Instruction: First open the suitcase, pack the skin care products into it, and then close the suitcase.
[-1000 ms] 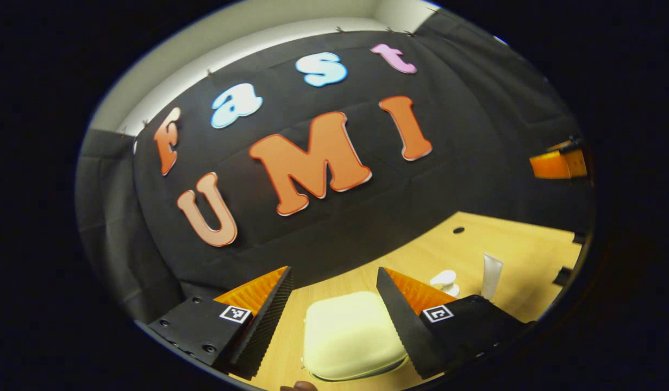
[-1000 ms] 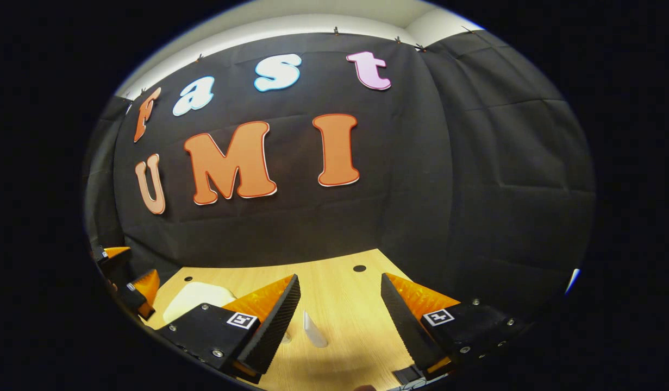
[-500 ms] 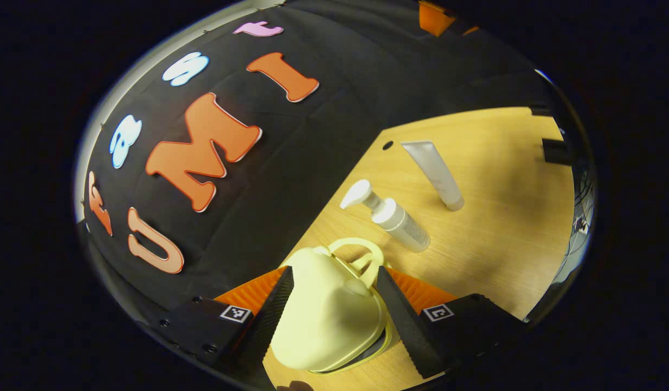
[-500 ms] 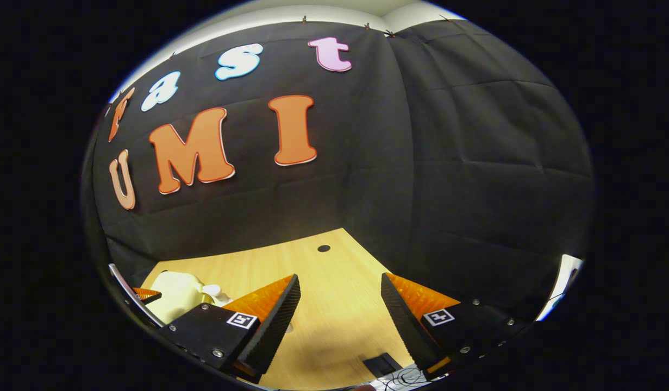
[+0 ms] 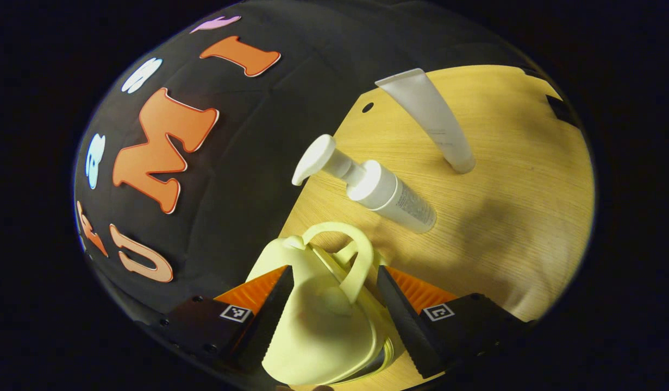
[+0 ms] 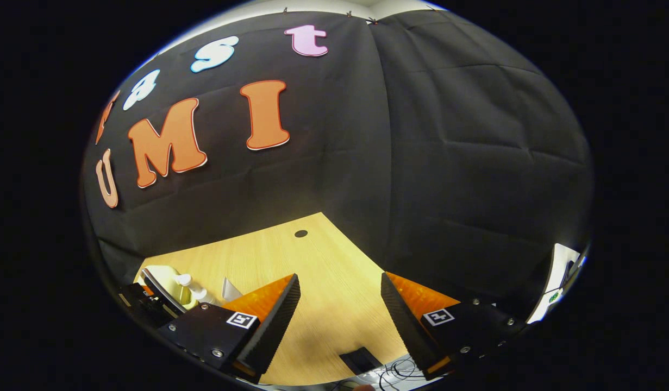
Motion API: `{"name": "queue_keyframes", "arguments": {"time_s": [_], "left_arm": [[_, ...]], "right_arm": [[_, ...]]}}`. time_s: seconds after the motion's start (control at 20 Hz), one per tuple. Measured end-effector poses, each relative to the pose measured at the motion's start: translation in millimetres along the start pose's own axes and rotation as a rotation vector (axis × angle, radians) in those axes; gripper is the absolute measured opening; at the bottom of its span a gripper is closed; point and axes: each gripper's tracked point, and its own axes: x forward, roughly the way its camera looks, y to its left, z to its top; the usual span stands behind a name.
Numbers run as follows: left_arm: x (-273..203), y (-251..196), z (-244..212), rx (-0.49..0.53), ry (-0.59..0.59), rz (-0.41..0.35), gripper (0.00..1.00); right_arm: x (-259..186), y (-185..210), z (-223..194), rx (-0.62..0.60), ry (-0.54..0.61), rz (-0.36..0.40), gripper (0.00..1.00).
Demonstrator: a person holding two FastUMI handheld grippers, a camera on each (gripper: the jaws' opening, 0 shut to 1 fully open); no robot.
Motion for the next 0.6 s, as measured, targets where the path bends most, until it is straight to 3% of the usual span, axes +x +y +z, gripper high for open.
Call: {"name": "queue_keyframes", "arguments": {"time_s": [0.15,0.2,0.25,0.35,0.4,0.45,0.55,0.6], "left_arm": [[6,-7,2,0.037,0.015,-0.024,0.95],[9,-9,4,0.057,0.015,-0.031,0.83],[10,-10,6,0.072,0.013,-0.028,0.78],[12,-19,9,0.083,0.021,-0.063,0.53],[14,-19,6,0.090,0.031,-0.072,0.47],[12,-18,9,0.107,0.027,-0.084,0.27],[7,-7,12,0.053,0.027,-0.076,0.14],[-2,-2,15,0.006,0.018,-0.085,0.15]], "right_arm": [[1,2,-3,0.005,0.011,0.004,0.95],[0,2,-4,0.005,0.014,0.005,0.95],[1,2,-6,0.004,0.019,0.006,0.95],[2,0,-9,0.009,0.033,0.004,0.95],[2,0,-9,0.015,0.039,0.005,0.95],[2,1,-9,0.023,0.043,0.007,0.95],[3,3,-4,0.031,0.035,0.008,0.95],[2,7,1,0.026,0.021,0.009,0.95]]}}
